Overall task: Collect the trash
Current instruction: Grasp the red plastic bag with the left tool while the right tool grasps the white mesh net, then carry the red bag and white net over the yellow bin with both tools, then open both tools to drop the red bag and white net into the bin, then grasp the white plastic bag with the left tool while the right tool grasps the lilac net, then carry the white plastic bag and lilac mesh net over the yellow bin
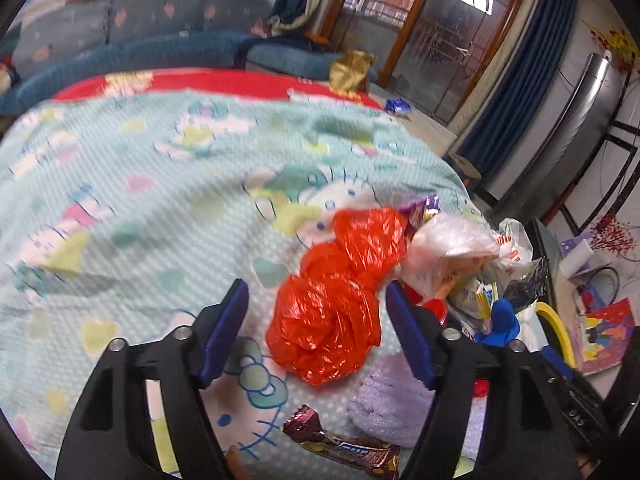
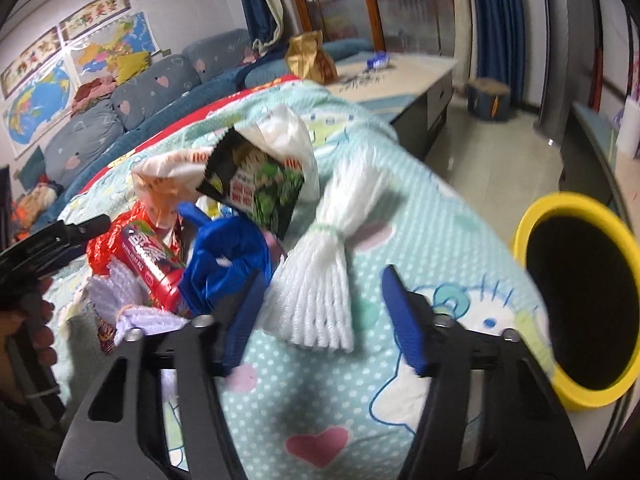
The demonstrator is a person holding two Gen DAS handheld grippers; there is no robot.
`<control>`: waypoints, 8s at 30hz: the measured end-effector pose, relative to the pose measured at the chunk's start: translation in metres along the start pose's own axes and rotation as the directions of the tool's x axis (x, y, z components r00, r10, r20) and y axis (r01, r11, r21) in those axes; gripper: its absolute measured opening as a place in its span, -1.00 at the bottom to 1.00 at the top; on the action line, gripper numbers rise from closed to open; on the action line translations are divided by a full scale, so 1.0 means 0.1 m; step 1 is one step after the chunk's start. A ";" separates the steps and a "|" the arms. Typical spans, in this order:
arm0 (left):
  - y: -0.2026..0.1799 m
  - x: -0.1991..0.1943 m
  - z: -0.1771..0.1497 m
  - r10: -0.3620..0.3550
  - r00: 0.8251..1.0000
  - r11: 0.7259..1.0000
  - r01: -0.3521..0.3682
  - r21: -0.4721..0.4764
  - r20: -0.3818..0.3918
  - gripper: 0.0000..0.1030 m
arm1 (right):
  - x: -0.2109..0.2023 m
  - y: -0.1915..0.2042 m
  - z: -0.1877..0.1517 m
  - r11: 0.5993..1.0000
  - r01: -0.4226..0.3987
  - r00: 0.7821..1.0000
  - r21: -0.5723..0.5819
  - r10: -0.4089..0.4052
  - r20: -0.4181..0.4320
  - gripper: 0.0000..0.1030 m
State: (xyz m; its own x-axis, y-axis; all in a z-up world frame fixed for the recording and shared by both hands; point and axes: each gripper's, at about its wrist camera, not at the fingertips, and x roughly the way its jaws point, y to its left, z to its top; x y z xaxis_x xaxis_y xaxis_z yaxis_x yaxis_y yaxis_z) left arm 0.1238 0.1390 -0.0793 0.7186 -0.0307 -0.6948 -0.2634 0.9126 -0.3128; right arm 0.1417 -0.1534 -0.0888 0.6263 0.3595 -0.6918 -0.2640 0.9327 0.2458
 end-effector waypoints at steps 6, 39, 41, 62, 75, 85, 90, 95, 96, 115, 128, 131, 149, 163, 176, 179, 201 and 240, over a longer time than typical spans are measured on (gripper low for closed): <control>0.03 0.06 -0.04 -0.038 0.999 0.999 0.038 -0.024 -0.022 -0.36 | -0.01 -0.06 -0.07 0.998 -0.053 0.998 0.033 0.053 -0.023 -0.68; -1.10 -0.86 0.03 -0.237 0.957 0.953 0.197 0.229 0.166 -0.67 | -0.93 -0.30 0.07 0.999 -0.036 0.985 -0.041 0.043 0.169 -0.86; -1.19 -0.86 -0.01 -0.252 0.955 0.946 0.209 0.246 0.155 -0.67 | -0.97 -0.37 0.07 0.999 -0.031 0.984 -0.027 0.035 0.173 -0.86; -1.89 -0.70 -0.32 -0.346 0.937 0.879 0.305 0.366 0.050 -0.67 | -1.10 -0.95 0.02 0.993 0.071 0.980 0.092 -0.087 0.181 -0.86; -2.33 -0.50 -0.48 -0.364 0.931 0.836 0.334 0.435 -0.016 -0.67 | -1.08 -1.44 0.03 0.971 0.158 0.970 0.177 -0.186 0.156 -0.86; -2.78 -0.31 -0.67 -0.383 0.920 0.782 0.371 0.501 -0.083 -0.67 | -1.02 -1.89 -0.03 0.941 0.231 0.959 0.248 -0.263 0.106 -0.86; -2.99 -0.17 -0.80 -0.392 0.911 0.742 0.397 0.540 -0.130 -0.67 | -0.98 -2.05 -0.08 0.928 0.255 0.957 0.270 -0.282 0.067 -0.85; -3.15 -0.02 -0.92 -0.383 0.908 0.717 0.408 0.565 -0.171 -0.67 | -0.94 -2.19 -0.13 0.917 0.270 0.956 0.293 -0.292 0.034 -0.85; -3.19 0.02 -0.94 -0.380 0.907 0.710 0.411 0.572 -0.179 -0.67 | -0.93 -2.20 -0.14 0.916 0.272 0.956 0.296 -0.293 0.029 -0.85; -3.55 0.55 -1.11 -0.395 0.884 0.688 0.464 0.557 -0.250 0.74 | -0.91 -2.50 -0.26 0.865 0.343 0.934 0.367 -0.357 -0.031 0.10; -3.09 0.08 -0.85 -0.401 0.912 0.758 0.384 0.527 -0.089 0.87 | -1.13 -2.03 -0.03 0.910 0.317 0.924 0.268 -0.360 0.129 0.39; -2.97 -0.01 -0.78 -0.402 0.913 0.775 0.377 0.508 -0.064 0.87 | -1.18 -1.87 0.02 0.922 0.301 0.925 0.243 -0.344 0.161 0.41; -2.28 -0.40 -0.39 -0.361 0.929 0.869 0.301 0.393 0.088 0.87 | -1.26 -1.14 0.11 0.976 0.184 0.951 0.120 -0.208 0.230 0.44; -1.79 -0.53 -0.21 -0.299 0.940 0.919 0.238 0.313 0.163 0.87 | -1.16 -0.64 0.06 0.995 0.093 0.973 0.024 -0.096 0.211 0.44; -1.28 -0.54 -0.04 -0.229 0.952 0.957 0.183 0.223 0.203 0.87 | -1.02 -0.16 -0.04 0.997 0.010 0.988 -0.072 0.001 0.156 0.44; -1.15 -0.54 -0.01 -0.213 0.954 0.964 0.171 0.202 0.209 0.87 | -0.98 -0.07 -0.06 0.996 -0.003 0.990 -0.086 0.015 0.143 0.44; -0.49 -0.03 0.26 -0.154 0.986 0.982 0.145 0.122 0.066 0.87 | -0.30 0.63 -0.22 0.960 -0.174 0.984 -0.217 0.164 -0.065 0.44; -0.59 -0.24 0.48 -0.300 0.948 0.953 0.293 0.074 0.104 -0.32 | -0.46 0.50 -0.26 0.920 -0.358 0.933 -0.158 0.349 -0.082 -0.55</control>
State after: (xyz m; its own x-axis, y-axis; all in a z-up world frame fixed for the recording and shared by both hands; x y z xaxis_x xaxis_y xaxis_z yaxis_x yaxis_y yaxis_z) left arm 0.1525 0.1048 -0.0130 0.8276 -0.2603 -0.4973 0.0076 0.8910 -0.4538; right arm 0.0812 -0.1235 -0.0622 0.4324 0.6589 -0.6155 -0.5829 0.7251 0.3668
